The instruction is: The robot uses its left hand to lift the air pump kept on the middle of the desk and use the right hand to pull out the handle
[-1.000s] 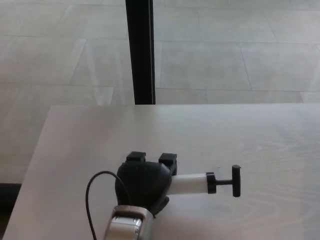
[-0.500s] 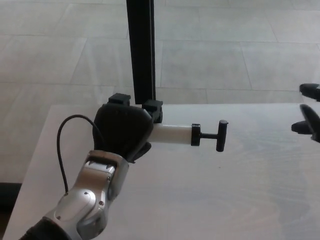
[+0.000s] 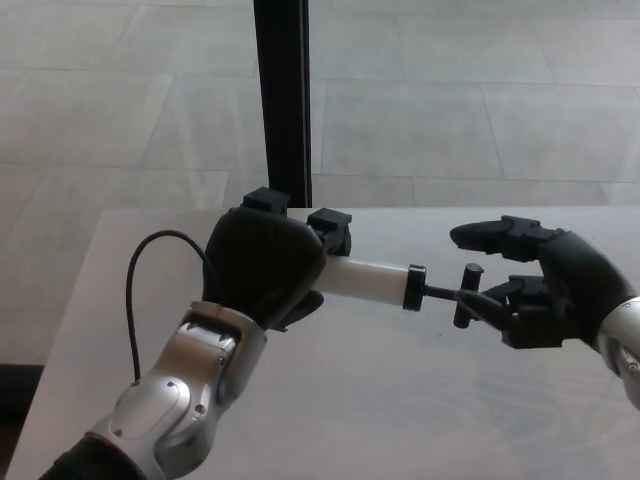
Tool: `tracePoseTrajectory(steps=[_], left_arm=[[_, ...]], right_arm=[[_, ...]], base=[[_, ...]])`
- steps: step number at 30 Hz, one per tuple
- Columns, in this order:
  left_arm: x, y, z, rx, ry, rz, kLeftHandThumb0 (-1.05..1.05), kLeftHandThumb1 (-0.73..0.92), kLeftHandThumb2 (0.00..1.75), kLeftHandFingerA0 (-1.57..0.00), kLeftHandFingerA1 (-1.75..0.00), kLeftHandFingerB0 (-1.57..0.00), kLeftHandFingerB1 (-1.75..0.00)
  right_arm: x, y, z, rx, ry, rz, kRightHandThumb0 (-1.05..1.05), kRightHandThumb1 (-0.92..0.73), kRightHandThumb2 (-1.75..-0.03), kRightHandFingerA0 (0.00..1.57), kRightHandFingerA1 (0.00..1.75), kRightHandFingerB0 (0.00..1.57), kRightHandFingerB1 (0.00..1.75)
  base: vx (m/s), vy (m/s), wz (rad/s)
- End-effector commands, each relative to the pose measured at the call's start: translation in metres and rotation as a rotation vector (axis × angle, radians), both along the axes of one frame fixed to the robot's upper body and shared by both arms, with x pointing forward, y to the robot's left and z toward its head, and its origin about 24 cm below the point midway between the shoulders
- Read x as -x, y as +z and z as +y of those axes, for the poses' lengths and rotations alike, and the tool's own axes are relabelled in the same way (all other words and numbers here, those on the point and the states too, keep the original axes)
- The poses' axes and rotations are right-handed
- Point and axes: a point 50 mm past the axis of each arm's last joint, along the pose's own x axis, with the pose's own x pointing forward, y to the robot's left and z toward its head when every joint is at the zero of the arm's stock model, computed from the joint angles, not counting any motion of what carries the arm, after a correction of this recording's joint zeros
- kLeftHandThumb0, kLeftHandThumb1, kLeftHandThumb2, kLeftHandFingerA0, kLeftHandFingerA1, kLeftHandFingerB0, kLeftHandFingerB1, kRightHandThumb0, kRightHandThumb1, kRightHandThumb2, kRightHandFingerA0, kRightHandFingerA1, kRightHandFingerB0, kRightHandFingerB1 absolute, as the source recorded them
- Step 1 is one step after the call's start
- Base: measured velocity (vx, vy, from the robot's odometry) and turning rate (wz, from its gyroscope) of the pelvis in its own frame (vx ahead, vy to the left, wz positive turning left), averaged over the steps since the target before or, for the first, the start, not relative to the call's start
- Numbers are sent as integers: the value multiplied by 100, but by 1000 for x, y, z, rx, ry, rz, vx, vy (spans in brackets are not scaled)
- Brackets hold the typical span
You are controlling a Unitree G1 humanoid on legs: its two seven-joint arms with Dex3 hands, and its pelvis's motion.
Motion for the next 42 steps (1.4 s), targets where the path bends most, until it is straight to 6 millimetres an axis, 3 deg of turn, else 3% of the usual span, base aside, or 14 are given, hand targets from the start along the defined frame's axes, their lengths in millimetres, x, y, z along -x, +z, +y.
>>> tracePoseTrajectory(steps=[1, 10, 11, 13, 15, 16, 17, 20, 22, 31, 34, 36, 38, 42], left_arm=[[1, 1, 0, 14, -7, -31, -23, 67, 65, -78, -158, -82, -94], [1, 2, -2, 32, -3, -30, -23, 68, 68, -77, -163, -75, -115], [0, 3, -2, 38, -8, -37, -24, 68, 68, -77, -163, -76, -114], [-1, 4, -2, 25, 3, -43, -26, 68, 65, -78, -160, -79, -103], [-1, 4, -3, 12, 11, -46, -25, 68, 68, -80, -156, -84, -74], [-1, 4, -3, 3, 14, -41, -25, 68, 68, -80, -156, -84, -74], [0, 4, -3, 7, 9, -43, -23, 67, 72, -80, -159, -81, -95], [0, 3, -3, 21, -8, -55, -22, 64, 76, -81, -157, -84, -89], [1, 4, -2, 25, 0, -44, -25, 70, 75, -80, -156, -85, -87], [1, 2, 0, -1, 1, -79, -25, 68, 73, -81, -161, -84, -88], [1, 1, 1, 30, -4, -73, -20, 66, 76, -79, -167, -77, -121], [-1, 5, 1, 38, 0, -76, -22, 61, 80, -99, -165, -80, -121], [-6, 11, 1, 35, 21, -58, -24, 69, 76, -81, -162, -79, -97], [-8, 19, 0, 65, 26, -58, -16, 64, 78, -85, -175, -60, -143]], right_arm=[[0, -1, 10, 20, 49, 18, -49, -45, -54, 54, 77, 34, 37], [1, -3, 12, 34, 60, 13, -54, -44, -54, 59, 78, 30, 40], [1, -5, 12, 52, 37, -17, -56, -36, -78, 70, 82, 35, 52], [1, -5, 12, 54, -16, -58, -46, -56, -57, 85, 84, 55, 46], [0, -8, 11, 2, -72, -104, -24, -73, -63, 96, 104, 71, 60], [0, -8, 11, -10, -85, -114, -24, -73, -63, 96, 104, 71, 60], [0, -8, 11, -23, -98, -127, -19, -73, -75, 91, 132, 80, 77], [-1, -7, 10, -60, -139, -164, -17, -70, -82, 90, 144, 85, 83], [-2, -7, 9, -100, -170, -197, -14, -63, -96, 84, 163, 86, 119], [-1, -8, 8, -130, -218, -255, -10, -58, -116, 85, 172, 78, 140], [0, -9, 8, -131, -236, -278, -11, -57, -117, 85, 168, 79, 141], [-1, -7, 7, -129, -241, -288, -11, -58, -115, 86, 167, 79, 140], [-1, -10, 6, -119, -242, -291, -11, -59, -110, 86, 166, 80, 134], [0, -16, 5, -113, -240, -271, -11, -57, -103, 91, 165, 85, 135]], base=[[0, 0, 0], [0, 0, 0], [0, 0, 0], [0, 0, 0], [0, 0, 0], [0, 0, 0], [0, 0, 0], [0, 0, 0], [0, 0, 0], [0, 0, 0], [0, 0, 0], [0, 0, 0], [0, 0, 0], [0, 0, 0]])
